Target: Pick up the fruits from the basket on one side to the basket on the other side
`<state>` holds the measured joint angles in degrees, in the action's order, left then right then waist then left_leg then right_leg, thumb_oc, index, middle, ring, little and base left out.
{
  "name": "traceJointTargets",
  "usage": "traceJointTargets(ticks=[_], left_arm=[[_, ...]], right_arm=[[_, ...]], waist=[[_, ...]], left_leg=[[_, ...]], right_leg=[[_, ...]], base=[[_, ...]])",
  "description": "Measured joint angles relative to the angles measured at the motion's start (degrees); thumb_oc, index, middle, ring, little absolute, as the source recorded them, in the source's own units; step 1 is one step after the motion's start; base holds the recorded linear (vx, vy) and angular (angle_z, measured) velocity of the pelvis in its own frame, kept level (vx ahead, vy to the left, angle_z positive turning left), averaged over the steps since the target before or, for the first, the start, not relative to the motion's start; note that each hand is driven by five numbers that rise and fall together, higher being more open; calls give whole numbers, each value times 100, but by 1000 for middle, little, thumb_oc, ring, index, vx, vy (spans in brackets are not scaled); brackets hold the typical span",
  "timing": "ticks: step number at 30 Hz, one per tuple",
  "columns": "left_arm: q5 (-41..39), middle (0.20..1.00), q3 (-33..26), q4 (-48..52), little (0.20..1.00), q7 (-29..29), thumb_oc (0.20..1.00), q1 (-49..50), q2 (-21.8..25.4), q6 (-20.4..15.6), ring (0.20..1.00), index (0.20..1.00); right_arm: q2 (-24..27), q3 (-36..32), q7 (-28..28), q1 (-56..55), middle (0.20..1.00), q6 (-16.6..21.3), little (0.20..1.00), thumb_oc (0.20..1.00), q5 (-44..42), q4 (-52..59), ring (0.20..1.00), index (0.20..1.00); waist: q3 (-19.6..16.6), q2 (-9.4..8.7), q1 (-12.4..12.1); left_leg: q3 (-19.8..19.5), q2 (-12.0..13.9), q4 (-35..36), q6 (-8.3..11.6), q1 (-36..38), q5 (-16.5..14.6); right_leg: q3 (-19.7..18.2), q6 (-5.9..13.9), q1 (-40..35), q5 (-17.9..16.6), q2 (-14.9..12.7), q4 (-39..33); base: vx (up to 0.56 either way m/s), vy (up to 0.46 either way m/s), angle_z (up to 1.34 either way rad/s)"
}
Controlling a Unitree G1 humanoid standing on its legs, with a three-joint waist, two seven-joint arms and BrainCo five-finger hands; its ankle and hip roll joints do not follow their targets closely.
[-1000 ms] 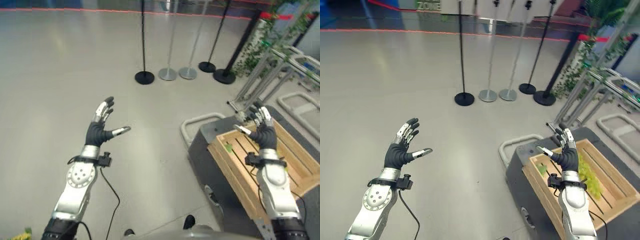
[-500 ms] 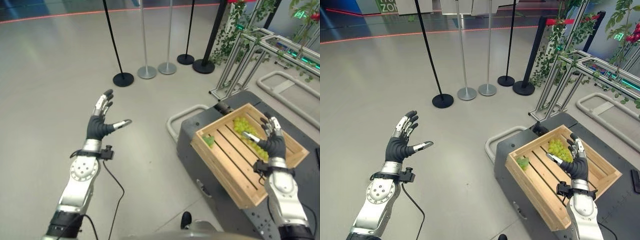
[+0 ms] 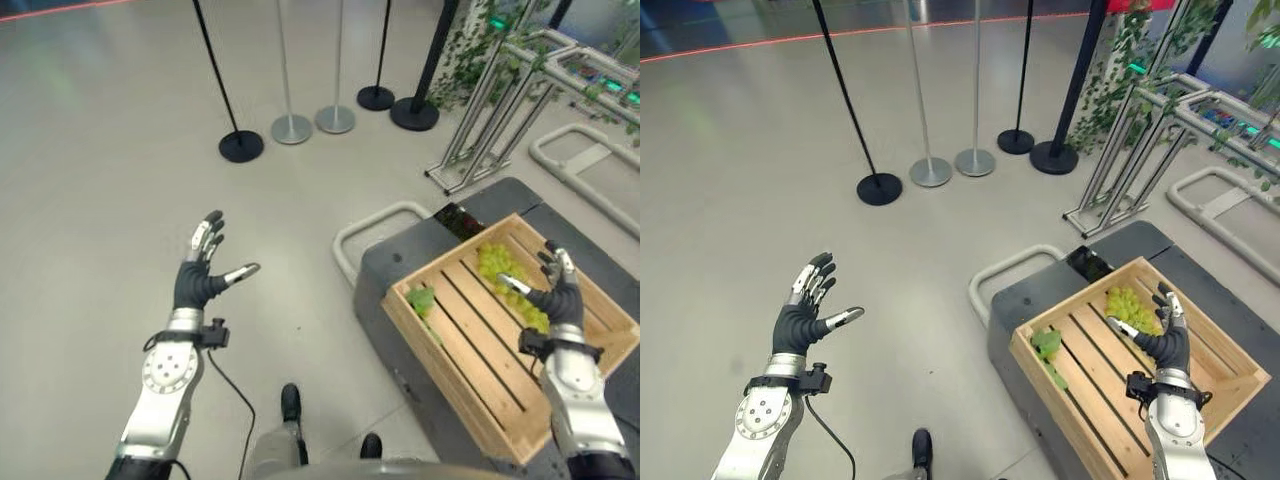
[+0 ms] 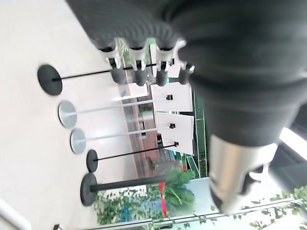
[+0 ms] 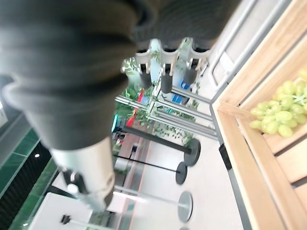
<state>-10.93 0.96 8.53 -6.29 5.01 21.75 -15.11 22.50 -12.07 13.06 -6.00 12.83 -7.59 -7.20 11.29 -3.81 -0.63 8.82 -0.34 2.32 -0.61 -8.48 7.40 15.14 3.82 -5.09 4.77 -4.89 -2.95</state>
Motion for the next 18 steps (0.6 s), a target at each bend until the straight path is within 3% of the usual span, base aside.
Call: traceJointTargets(ticks=[1, 3, 4, 5, 6, 8, 9, 10, 11, 13, 14, 15, 18], left_arm=[[0, 1000, -1, 0, 1000, 0, 1000, -72, 11, 2, 1000, 1000], [0, 1000, 7, -9, 1000, -10, 1000, -258, 120, 5, 1000, 1000], [4, 1000, 71, -13, 1000, -8, 1000, -331, 306, 15, 1000, 1000], [3, 1000, 63, 13, 1000, -13, 1000, -378, 368, 13, 1000, 1000], [3, 1000, 6, 43, 1000, -44, 1000, -369, 457, -3, 1000, 1000], [0, 1000, 8, 47, 1000, -92, 1000, -395, 474, -1, 1000, 1000], [-2, 1000, 25, 49, 1000, -90, 1000, -464, 461, -11, 1000, 1000], [-3, 1000, 28, -8, 1000, -96, 1000, -528, 431, -14, 1000, 1000], [-2, 1000, 35, -119, 1000, -96, 1000, -589, 419, 0, 1000, 1000], [-2, 1000, 23, -48, 1000, -95, 1000, -566, 490, 7, 1000, 1000], [-2, 1000, -4, 104, 1000, -105, 1000, -536, 605, -45, 1000, 1000], [-2, 1000, 6, 160, 1000, -115, 1000, -616, 611, -63, 1000, 1000], [-176, 1000, 42, 150, 1000, -135, 1000, -451, 512, -48, 1000, 1000]], right_arm=[[1, 1, -4, 27, 1000, -1, 1000, 1000, 13, 0, 1000, 1000], [-11, 60, -15, 156, 1000, -11, 1000, 1000, 17, -68, 1000, 1000], [-95, 95, -20, 240, 1000, -24, 1000, 1000, 17, -64, 1000, 1000], [-105, 129, -31, 187, 1000, -29, 1000, 1000, 20, -71, 1000, 1000], [-130, 169, -44, 215, 1000, -29, 1000, 1000, 26, -118, 1000, 1000], [-100, 155, -32, 250, 1000, -25, 1000, 1000, 32, -234, 1000, 1000], [-93, 147, 9, 228, 1000, -25, 1000, 1000, 20, -412, 1000, 1000], [-96, 147, 12, 294, 1000, -39, 1000, 1000, 18, -571, 1000, 1000], [-114, 151, 19, 275, 1000, -72, 1000, 1000, 17, -871, 1000, 1000], [-121, 153, 42, 52, 1000, -90, 1000, 1000, 8, -1035, 1000, 1000], [-111, 162, 47, 3, 1000, -64, 1000, 1000, -3, -1358, 1000, 1000], [-74, 129, 60, 48, 1000, -100, 1000, 1000, -24, -1586, 1000, 1000], [32, 142, 198, 578, 1000, -243, 1000, 1000, -63, -2598, 1000, 1000]], waist=[[20, -4, 2], [156, 106, -16], [267, 201, 38], [289, 214, 56], [327, 141, 1], [373, 165, -6], [428, 185, 32], [451, 160, 109], [478, 169, 155], [499, 88, 136], [608, -89, 135], [705, -75, 171], [835, 26, -39]], left_leg=[[2, -29, -4, -15, -13, -10], [83, 6, -12, -158, 96, -133], [-17, 26, -3, -183, 286, -208], [-53, 19, 9, -263, 414, -344], [-34, -41, -65, -340, 492, -586], [-126, -54, -90, -336, 497, -651], [-336, -112, -79, -269, 471, -594], [-383, -100, -86, -273, 456, -579], [-618, -165, -85, -227, 485, -609], [-622, -296, -134, -159, 478, -660], [-643, -400, -333, -80, 295, -743], [-648, -384, -491, -32, 161, -816], [-590, -50, -833, 203, -239, -977]], right_leg=[[26, 72, 129, 78, -87, 248], [56, 369, 789, 308, -238, 1787], [74, 665, 1356, 490, -513, 3283], [67, 778, 1524, 601, -589, 3536], [-75, 769, 1845, 662, -740, 3771], [-206, 648, 2129, 704, -729, 3340], [-360, 566, 2271, 596, -629, 2434], [-638, 568, 2208, 441, -526, 1893], [-848, 552, 2266, 52, -493, 1212], [-830, 520, 2290, -402, -546, 1107], [-873, 337, 2365, -791, -566, 1122], [-843, -23, 2391, -1005, -551, 1123], [-692, -171, 2521, -1130, -218, 964]], base=[[127, 243, 2], [101, 181, 6], [113, 75, 32], [279, 30, 32], [229, -18, 5], [193, -114, 23], [223, -146, 60], [184, -110, 97], [58, -127, 81], [-169, -192, 100], [-140, -152, 116], [-56, -97, 85], [-121, -92, 5]])
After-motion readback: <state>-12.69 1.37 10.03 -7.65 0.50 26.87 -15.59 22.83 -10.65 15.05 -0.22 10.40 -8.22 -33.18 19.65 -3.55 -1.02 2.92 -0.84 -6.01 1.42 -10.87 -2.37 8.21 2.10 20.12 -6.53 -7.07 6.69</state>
